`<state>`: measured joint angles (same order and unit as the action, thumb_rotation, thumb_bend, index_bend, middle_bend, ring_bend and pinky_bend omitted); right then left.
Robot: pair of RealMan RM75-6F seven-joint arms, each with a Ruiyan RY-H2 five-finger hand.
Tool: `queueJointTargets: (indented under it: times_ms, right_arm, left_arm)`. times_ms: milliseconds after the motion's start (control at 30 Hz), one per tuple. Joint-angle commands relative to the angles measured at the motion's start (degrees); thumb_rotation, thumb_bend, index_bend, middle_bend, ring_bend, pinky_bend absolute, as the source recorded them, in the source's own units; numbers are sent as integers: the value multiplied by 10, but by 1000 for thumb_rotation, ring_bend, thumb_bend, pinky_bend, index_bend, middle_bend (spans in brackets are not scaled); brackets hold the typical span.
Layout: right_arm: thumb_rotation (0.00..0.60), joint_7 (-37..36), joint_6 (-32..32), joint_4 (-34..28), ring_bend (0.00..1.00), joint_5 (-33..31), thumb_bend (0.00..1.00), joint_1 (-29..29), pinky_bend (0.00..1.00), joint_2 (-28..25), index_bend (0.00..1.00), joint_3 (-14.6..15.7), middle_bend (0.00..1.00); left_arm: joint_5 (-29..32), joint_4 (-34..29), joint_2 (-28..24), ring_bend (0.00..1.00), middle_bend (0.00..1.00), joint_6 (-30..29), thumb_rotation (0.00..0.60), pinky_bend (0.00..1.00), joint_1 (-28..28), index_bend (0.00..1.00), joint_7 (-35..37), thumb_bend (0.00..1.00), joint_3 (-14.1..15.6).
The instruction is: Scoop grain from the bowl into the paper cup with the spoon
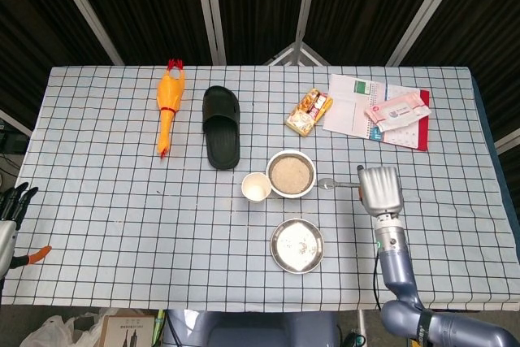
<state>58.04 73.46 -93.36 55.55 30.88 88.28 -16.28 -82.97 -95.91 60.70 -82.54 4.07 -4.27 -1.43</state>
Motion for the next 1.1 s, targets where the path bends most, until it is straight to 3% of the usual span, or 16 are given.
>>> queueJointTargets:
  times_ms: [33,200,567,1100]
  right_arm:
    - [600,68,12,25,987,-16,676,44,1000,35,633,-10,831]
    - [600,108,10,78,987,-26,677,79,1000,78,633,-8,831]
    - [600,166,11,205,987,-14,677,118,1000,149,637,26,831]
    - [600,197,20,300,987,27,697,156,1000,211,637,39,831]
  left_arm:
    - [1,-2,-3,0,0,3,600,0,1,0,3,0,1]
    - [1,-1,-7,0,0,6,600,0,2,0,11,0,1]
    - [6,-4,-16,0,0,17,600,0,5,0,32,0,0]
    - [7,-11,-22,0,0,26,600,0,8,0,45,0,3]
